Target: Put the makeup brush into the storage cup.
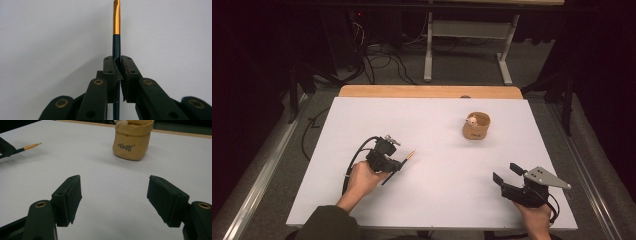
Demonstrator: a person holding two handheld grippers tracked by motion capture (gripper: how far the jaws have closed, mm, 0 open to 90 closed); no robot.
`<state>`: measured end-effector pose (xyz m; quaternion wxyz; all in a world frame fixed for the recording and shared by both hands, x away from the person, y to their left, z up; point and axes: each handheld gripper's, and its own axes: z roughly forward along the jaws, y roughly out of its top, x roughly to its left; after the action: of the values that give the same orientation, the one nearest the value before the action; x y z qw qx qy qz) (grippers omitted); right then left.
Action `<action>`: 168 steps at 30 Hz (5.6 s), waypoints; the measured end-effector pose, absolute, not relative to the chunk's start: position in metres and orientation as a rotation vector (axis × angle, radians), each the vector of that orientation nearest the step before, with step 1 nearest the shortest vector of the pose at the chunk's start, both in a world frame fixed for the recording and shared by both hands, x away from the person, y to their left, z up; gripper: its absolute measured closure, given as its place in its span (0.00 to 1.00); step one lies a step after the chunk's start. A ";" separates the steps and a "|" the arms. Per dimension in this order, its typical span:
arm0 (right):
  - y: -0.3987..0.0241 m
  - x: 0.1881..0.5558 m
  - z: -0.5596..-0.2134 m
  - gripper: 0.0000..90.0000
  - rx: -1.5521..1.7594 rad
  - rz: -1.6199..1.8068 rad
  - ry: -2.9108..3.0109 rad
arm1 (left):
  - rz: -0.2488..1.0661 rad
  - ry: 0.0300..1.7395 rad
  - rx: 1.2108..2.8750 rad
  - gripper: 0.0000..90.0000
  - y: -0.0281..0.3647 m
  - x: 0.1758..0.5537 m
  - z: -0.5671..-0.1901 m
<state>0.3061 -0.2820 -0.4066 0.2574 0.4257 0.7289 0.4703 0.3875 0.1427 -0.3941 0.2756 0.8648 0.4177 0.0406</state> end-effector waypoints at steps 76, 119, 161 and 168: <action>-0.263 0.303 -0.401 0.31 1.076 1.349 2.074 | 0.140 0.739 2.006 0.92 0.133 0.316 -0.372; -0.181 0.304 -0.373 0.44 0.863 1.578 2.284 | 0.185 0.635 1.976 0.92 0.113 0.310 -0.367; -0.152 0.319 -0.371 0.66 0.849 1.732 2.345 | 0.210 0.575 1.984 0.92 0.097 0.304 -0.367; -0.150 0.320 -0.371 0.71 0.848 1.742 2.352 | 0.210 0.573 1.981 0.92 0.097 0.303 -0.367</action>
<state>0.3204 -0.1499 -0.3710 0.0472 0.2781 0.7709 0.5711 0.3033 0.0968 -0.3675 0.5092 0.8225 0.2378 0.0872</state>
